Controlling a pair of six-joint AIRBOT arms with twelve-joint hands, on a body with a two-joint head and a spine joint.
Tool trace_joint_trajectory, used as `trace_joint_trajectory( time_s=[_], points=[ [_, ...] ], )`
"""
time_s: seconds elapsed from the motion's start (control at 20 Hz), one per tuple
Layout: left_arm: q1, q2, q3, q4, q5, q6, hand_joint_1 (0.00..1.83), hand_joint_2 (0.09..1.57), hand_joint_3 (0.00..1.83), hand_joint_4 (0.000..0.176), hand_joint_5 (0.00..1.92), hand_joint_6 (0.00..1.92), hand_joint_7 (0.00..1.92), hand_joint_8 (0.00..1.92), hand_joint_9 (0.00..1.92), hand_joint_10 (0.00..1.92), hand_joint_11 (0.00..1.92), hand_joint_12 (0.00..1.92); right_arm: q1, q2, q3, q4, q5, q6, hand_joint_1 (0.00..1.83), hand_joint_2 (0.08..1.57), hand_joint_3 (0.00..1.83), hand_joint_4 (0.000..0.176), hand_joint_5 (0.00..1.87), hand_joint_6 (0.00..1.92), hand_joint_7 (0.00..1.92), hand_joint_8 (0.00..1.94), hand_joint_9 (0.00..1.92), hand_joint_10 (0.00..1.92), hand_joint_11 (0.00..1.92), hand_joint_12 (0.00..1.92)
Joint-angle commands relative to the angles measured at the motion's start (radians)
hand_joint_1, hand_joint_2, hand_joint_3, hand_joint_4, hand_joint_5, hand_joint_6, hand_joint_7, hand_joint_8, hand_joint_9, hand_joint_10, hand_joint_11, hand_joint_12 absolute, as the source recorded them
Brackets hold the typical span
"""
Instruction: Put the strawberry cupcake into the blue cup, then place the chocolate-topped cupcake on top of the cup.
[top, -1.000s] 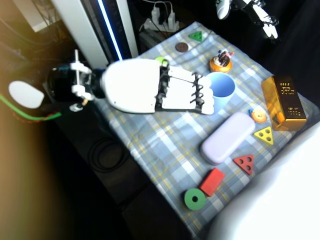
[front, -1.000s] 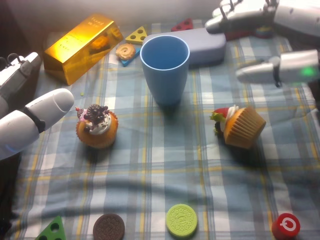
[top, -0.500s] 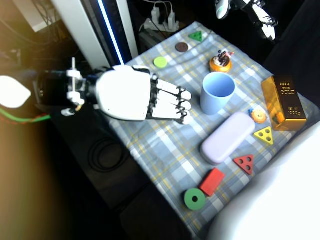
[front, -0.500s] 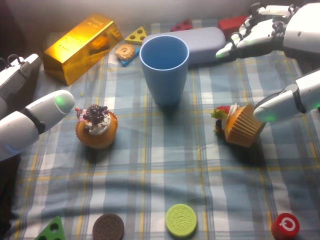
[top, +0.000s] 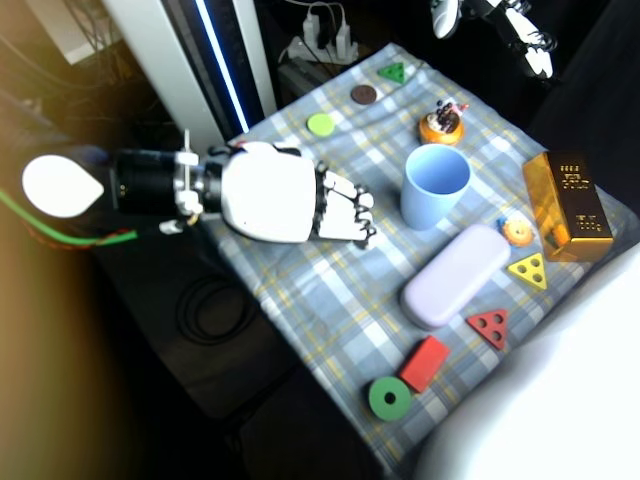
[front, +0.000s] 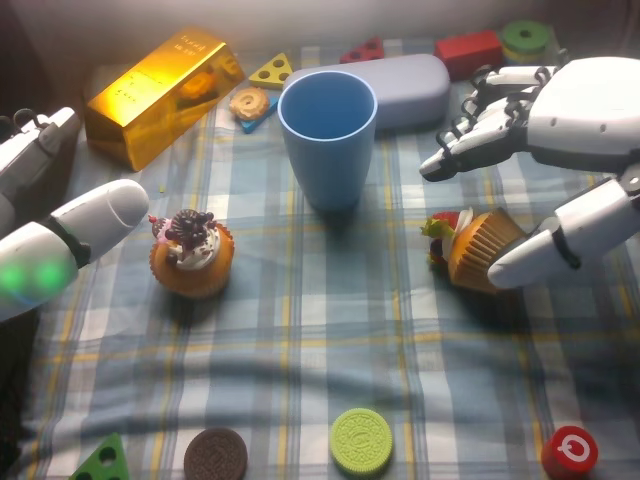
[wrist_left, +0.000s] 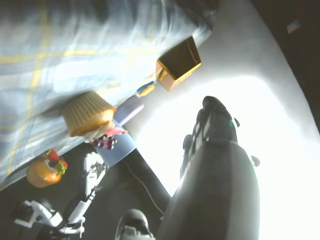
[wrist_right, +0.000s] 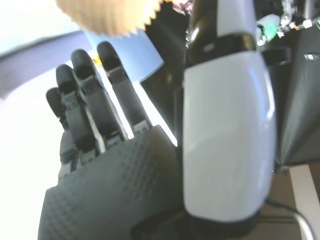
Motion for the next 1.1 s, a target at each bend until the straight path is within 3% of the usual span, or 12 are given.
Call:
trace_joint_trajectory(
  time_s=[0.0,0.1,0.2,0.35,0.4,0.45,0.5,0.6,0.65,0.75,0.85,1.05],
  points=[
    [-0.004,0.001,0.0,0.028,-0.117,-0.003,0.03,0.94,0.0,0.028,0.17,0.0,0.1,0.0,0.11,0.0,0.0,0.34,0.007,-0.008,0.005,0.03,0.069,0.008,0.47,0.89,0.0,0.001,0.47,0.0,0.55,0.0,0.43,0.0,0.0,1.03],
    [-0.004,0.001,0.0,0.028,-0.117,-0.003,0.04,0.94,0.0,0.019,0.17,0.0,0.1,0.0,0.11,0.0,0.0,0.32,0.007,-0.019,0.011,0.007,0.046,0.008,0.43,0.89,0.0,0.01,0.48,0.0,0.58,0.0,0.46,0.01,0.0,1.03],
    [-0.004,0.0,0.0,0.028,-0.117,-0.003,0.03,0.92,0.0,0.041,0.16,0.0,0.1,0.0,0.12,0.0,0.0,0.37,0.007,-0.033,0.017,-0.001,0.038,0.008,0.46,0.85,0.0,0.0,0.59,0.0,0.69,0.01,0.6,0.03,0.06,1.17],
    [-0.004,0.001,0.0,0.028,-0.118,-0.003,0.02,0.94,0.01,0.026,0.16,0.0,0.11,0.0,0.13,0.0,0.0,0.42,0.007,-0.052,0.028,-0.018,0.024,0.008,0.37,0.82,0.0,0.009,0.56,0.01,0.65,0.01,0.54,0.01,0.0,1.11],
    [-0.004,0.001,0.0,0.028,-0.119,-0.003,0.03,0.94,0.0,0.042,0.15,0.0,0.09,0.0,0.12,0.0,0.0,0.41,0.007,-0.054,0.031,-0.02,0.023,0.008,0.38,0.82,0.0,0.013,0.57,0.01,0.67,0.01,0.55,0.01,0.0,1.14],
    [-0.004,0.001,0.0,0.028,-0.119,-0.003,0.02,0.95,0.0,0.028,0.15,0.0,0.1,0.0,0.13,0.0,0.0,0.43,0.007,-0.054,0.031,-0.02,0.023,0.008,0.4,0.85,0.0,0.002,0.66,0.02,0.74,0.02,0.65,0.05,0.04,1.29],
    [-0.004,0.001,0.0,0.028,-0.119,-0.003,0.01,0.94,0.0,0.043,0.15,0.0,0.1,0.0,0.14,0.0,0.0,0.41,0.007,-0.054,0.031,-0.02,0.023,0.008,0.43,0.96,0.01,0.0,0.78,0.05,0.86,0.05,0.75,0.11,0.09,1.41],
    [-0.003,0.0,0.0,0.026,-0.119,-0.003,0.01,0.94,0.0,0.035,0.16,0.01,0.11,0.0,0.14,0.0,0.0,0.41,0.007,-0.053,0.031,-0.019,0.024,0.008,0.43,1.08,0.0,0.0,1.03,0.04,1.17,0.11,0.94,0.48,0.19,1.58],
    [-0.003,0.0,0.0,0.026,-0.12,-0.003,0.0,0.95,0.0,0.017,0.18,0.0,0.13,0.0,0.16,0.0,0.0,0.47,0.008,-0.052,0.031,-0.016,0.026,0.008,0.42,1.13,0.0,0.0,1.09,0.05,1.25,0.21,1.03,0.81,0.53,1.59],
    [-0.002,0.001,-0.001,0.026,-0.121,-0.003,0.0,0.93,0.0,0.043,0.15,0.0,0.11,0.0,0.14,0.0,0.0,0.44,0.008,-0.045,0.031,0.003,0.039,0.008,0.51,1.15,0.0,0.0,1.15,0.26,1.13,0.93,1.11,1.34,1.0,1.7],
    [-0.001,0.001,-0.001,0.025,-0.122,-0.003,0.03,0.95,0.0,0.008,0.16,0.0,0.1,0.0,0.11,0.0,0.0,0.33,0.008,-0.034,0.03,0.023,0.053,0.008,0.44,1.17,0.0,0.0,1.0,0.63,1.02,1.25,1.08,1.54,1.06,1.78],
    [-0.001,0.0,-0.001,0.025,-0.122,-0.003,0.05,0.93,0.0,0.02,0.17,0.0,0.1,0.0,0.1,0.0,0.0,0.27,0.008,0.002,0.015,0.109,0.104,-0.03,0.63,1.18,0.0,0.0,0.91,0.81,1.03,1.31,1.1,1.59,1.04,1.84]
  ],
)
